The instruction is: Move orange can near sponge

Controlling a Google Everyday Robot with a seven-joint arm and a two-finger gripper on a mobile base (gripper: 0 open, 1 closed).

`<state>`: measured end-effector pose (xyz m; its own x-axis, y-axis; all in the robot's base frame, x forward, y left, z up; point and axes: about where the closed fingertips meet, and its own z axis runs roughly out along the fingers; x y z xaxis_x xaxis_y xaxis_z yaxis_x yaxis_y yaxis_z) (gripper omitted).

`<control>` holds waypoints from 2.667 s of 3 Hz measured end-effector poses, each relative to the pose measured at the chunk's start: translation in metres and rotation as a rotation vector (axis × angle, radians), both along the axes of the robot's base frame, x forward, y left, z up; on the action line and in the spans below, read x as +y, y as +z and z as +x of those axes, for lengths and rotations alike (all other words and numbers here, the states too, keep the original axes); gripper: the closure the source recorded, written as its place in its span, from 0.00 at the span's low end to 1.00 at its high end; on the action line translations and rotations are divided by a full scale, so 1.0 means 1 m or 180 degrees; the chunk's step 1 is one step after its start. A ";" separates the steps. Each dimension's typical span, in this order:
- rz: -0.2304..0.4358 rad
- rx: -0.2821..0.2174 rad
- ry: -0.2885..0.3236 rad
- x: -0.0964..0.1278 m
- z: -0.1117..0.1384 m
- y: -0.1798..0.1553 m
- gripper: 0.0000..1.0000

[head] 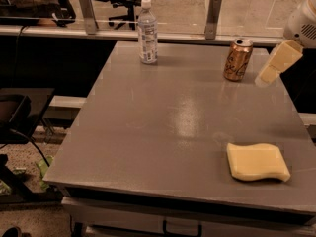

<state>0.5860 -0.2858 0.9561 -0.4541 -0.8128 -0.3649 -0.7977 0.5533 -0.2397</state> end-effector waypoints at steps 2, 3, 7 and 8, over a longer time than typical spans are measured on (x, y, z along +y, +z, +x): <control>0.0515 -0.0078 -0.0344 -0.018 0.072 -0.035 0.00; 0.0704 -0.0118 -0.0445 -0.019 0.106 -0.051 0.00; 0.0871 -0.0205 -0.0382 0.003 0.139 -0.049 0.39; 0.0906 -0.0190 -0.0303 0.010 0.133 -0.045 0.62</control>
Offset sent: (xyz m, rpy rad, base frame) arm 0.1183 -0.0346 -0.0479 0.2513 -0.0420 -0.1736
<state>0.7186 -0.2756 0.9112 -0.4942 -0.6288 -0.6003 -0.7282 0.6766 -0.1092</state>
